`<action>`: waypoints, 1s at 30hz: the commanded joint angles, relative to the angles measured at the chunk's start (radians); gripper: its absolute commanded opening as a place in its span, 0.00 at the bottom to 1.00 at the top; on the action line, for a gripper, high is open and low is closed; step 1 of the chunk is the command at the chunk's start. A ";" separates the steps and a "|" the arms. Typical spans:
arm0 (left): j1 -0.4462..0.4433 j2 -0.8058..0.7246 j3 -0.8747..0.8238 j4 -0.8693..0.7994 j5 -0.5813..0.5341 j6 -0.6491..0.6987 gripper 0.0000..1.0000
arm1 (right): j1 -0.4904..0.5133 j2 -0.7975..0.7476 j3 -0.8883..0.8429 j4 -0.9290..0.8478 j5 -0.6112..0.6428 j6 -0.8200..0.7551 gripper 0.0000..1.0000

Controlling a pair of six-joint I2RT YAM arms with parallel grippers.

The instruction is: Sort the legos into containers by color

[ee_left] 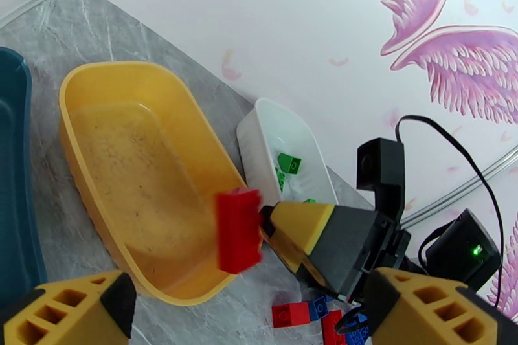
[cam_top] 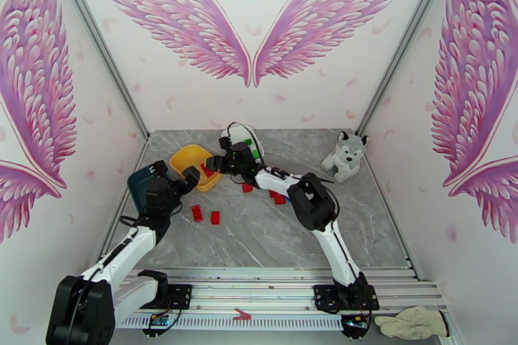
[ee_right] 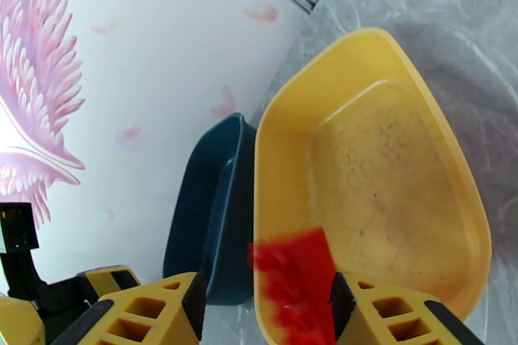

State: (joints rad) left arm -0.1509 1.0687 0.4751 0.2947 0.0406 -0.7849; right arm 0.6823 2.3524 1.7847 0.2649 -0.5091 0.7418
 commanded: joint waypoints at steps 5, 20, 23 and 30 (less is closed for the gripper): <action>-0.016 -0.015 -0.018 -0.099 -0.008 0.055 0.99 | -0.004 -0.067 -0.016 -0.063 0.023 -0.055 0.69; -0.299 0.092 0.122 -0.377 -0.248 0.214 0.92 | -0.004 -0.438 -0.413 -0.239 0.337 -0.265 0.73; -0.350 0.114 0.142 -0.440 -0.301 0.225 0.89 | -0.004 -0.500 -0.499 -0.260 0.394 -0.291 0.76; -0.453 0.165 0.156 -0.536 -0.370 0.202 0.83 | -0.004 -0.624 -0.727 -0.247 0.477 -0.300 0.81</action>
State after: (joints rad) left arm -0.5808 1.2140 0.6014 -0.1596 -0.2733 -0.5804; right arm 0.6823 1.7832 1.1236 0.0418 -0.1028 0.4664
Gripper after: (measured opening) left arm 0.835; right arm 0.806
